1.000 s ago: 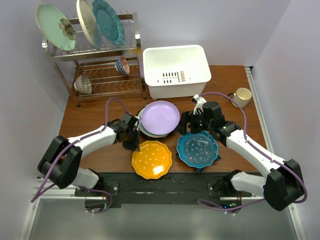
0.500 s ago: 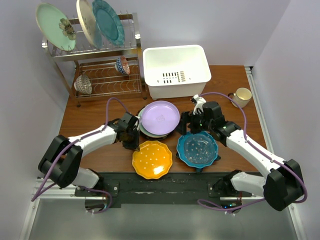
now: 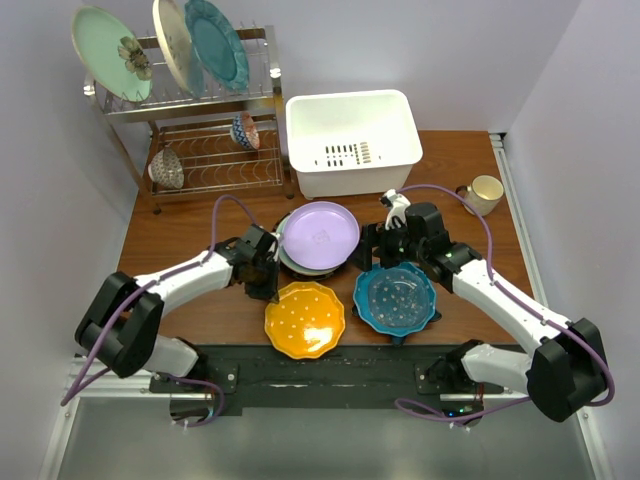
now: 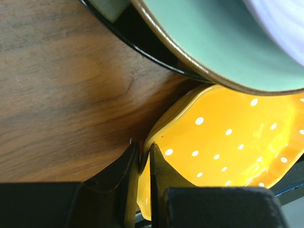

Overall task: Place the plates into the plastic bin on the countertop
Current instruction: Pick up the plate at the center of the board.

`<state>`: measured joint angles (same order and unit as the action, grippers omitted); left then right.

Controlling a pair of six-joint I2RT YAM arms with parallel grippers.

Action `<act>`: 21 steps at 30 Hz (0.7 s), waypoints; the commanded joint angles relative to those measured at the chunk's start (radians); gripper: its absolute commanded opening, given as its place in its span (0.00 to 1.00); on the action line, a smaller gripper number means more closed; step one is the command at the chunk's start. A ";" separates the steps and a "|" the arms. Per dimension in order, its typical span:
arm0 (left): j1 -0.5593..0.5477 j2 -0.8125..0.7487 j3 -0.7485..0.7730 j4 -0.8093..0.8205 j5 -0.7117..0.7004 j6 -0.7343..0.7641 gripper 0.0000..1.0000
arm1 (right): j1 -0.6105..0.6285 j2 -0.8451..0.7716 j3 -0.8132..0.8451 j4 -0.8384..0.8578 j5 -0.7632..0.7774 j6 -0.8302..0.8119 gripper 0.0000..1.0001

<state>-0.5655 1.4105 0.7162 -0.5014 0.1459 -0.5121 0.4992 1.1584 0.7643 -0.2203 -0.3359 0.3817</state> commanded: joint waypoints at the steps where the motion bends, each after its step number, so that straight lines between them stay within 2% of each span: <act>1: -0.004 -0.045 0.052 -0.028 0.017 0.006 0.00 | 0.006 0.009 0.001 0.035 -0.037 0.008 0.89; 21: -0.004 -0.185 0.153 -0.150 0.066 0.007 0.00 | 0.006 0.024 -0.020 0.084 -0.121 0.028 0.89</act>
<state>-0.5709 1.2869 0.7914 -0.6533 0.1726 -0.5037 0.4992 1.1778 0.7559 -0.1864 -0.4072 0.3969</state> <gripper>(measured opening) 0.147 0.894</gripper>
